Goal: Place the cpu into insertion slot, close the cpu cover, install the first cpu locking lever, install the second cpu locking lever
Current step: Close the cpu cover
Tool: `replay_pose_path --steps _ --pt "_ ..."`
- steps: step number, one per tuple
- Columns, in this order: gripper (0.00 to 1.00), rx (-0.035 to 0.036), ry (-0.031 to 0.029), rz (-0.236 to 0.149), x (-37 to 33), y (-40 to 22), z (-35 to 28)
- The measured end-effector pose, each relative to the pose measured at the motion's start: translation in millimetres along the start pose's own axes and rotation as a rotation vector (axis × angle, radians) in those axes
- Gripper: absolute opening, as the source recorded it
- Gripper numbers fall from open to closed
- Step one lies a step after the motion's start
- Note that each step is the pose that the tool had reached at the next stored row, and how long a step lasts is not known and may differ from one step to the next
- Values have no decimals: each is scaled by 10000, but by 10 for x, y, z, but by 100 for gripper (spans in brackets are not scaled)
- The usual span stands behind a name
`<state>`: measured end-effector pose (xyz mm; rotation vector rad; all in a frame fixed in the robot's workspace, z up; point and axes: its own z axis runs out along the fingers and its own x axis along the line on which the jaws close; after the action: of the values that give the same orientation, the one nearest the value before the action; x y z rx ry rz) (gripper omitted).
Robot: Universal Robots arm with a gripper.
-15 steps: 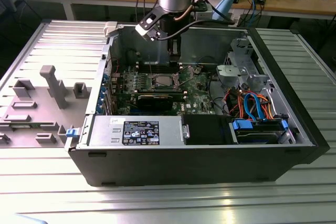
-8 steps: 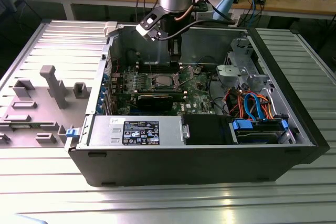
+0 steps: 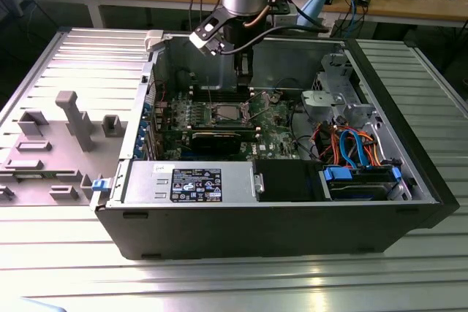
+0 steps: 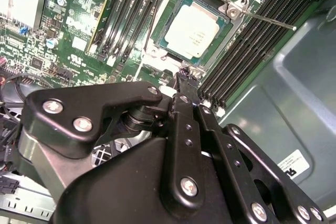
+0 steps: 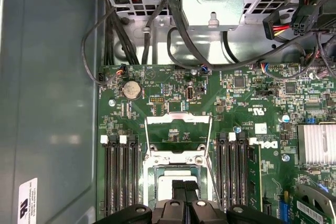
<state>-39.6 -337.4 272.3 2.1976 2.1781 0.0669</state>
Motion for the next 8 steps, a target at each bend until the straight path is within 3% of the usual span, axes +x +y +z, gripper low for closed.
replay_pose_path --steps 8 --pt "11 12 -2 0 0 94 4"
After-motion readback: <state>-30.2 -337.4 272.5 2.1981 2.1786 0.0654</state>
